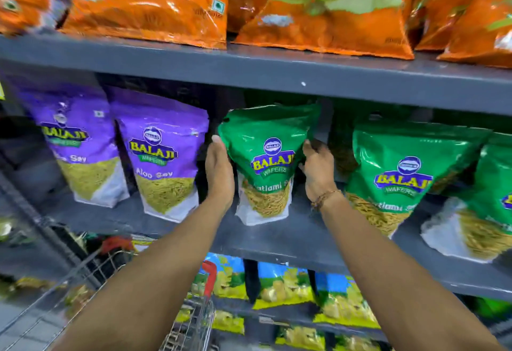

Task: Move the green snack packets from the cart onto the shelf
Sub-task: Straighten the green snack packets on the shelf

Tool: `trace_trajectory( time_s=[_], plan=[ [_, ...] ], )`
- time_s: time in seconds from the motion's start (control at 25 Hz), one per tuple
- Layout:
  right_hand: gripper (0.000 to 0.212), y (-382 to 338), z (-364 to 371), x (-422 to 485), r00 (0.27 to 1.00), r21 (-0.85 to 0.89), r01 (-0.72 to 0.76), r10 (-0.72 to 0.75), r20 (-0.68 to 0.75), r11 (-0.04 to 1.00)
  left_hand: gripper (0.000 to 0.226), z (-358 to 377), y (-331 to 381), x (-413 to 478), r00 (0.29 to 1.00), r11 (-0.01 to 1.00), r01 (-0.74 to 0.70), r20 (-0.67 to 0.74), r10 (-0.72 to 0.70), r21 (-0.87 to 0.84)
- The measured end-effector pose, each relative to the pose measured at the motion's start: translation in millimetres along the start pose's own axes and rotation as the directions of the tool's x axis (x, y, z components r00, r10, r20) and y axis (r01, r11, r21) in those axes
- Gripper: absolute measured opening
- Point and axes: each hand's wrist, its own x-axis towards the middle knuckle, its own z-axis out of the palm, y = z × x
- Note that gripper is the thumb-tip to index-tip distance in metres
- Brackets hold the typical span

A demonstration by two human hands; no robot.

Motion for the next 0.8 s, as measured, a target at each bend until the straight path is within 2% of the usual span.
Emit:
trace_trajectory(
  time_s=[0.04, 0.12, 0.2, 0.36, 0.44, 0.52, 0.6, 0.64, 0.68, 0.72, 0.8],
  plan=[
    [0.022, -0.2, -1.6, 3.3, 1.000, -0.011, -0.008, 0.008, -0.020, 1.000, 0.037, 2.7, 2.8, -4.7, 0.999, 0.998, -0.043, -0.005, 0.043, -0.039],
    [0.024, 2.3, -6.8, 7.6, 0.999, -0.008, -0.012, 0.011, -0.043, 1.000, 0.023, 9.4, 6.3, -16.4, 0.989, 0.991, -0.137, -0.058, 0.137, 0.001],
    [0.023, 6.3, -10.2, 10.0, 0.999, 0.010, -0.010, 0.010, -0.031, 1.000, 0.026, 12.7, 1.3, -20.1, 0.973, 0.978, -0.195, -0.108, 0.202, 0.075],
    [0.023, 3.7, -11.4, 8.3, 0.999, 0.063, 0.041, -0.041, -0.006, 0.997, 0.041, 13.2, 5.9, -13.5, 0.957, 0.971, -0.159, -0.213, 0.196, 0.178],
    [0.022, 3.5, -13.5, 0.1, 0.998, 0.112, 0.066, -0.064, -0.019, 0.992, 0.044, 13.4, 11.6, -10.0, 0.955, 0.958, -0.143, -0.219, 0.199, 0.247],
    [0.018, 13.0, -22.0, -18.5, 0.995, 0.109, 0.097, -0.096, -0.011, 0.989, 0.042, 8.7, 9.3, -13.7, 0.961, 0.946, -0.163, -0.172, 0.216, 0.279],
    [0.008, 30.0, -31.4, -40.7, 0.990, 0.050, 0.087, -0.092, 0.108, 0.995, 0.035, -3.0, -3.2, -19.3, 0.982, 0.964, -0.144, -0.092, 0.168, 0.222],
    [0.016, 40.2, -36.2, -51.9, 0.977, -0.013, 0.065, -0.061, 0.203, 0.998, 0.028, -11.1, -14.6, -24.2, 0.994, 0.975, -0.106, 0.000, 0.108, 0.194],
    [0.029, 50.4, -39.7, -61.3, 0.954, -0.097, 0.060, -0.029, 0.300, 0.993, 0.035, -18.6, -25.7, -29.5, 0.994, 0.980, -0.060, 0.106, 0.041, 0.188],
    [0.042, 57.4, -41.2, -70.3, 0.927, -0.172, 0.073, -0.004, 0.374, 0.982, 0.054, -26.4, -36.7, -35.5, 0.979, 0.974, -0.021, 0.201, -0.026, 0.227],
    [0.054, 68.8, -40.7, -79.0, 0.914, -0.252, 0.116, -0.004, 0.405, 0.961, 0.076, -35.0, -53.2, -42.2, 0.961, 0.933, 0.003, 0.257, -0.103, 0.360]
  ],
)
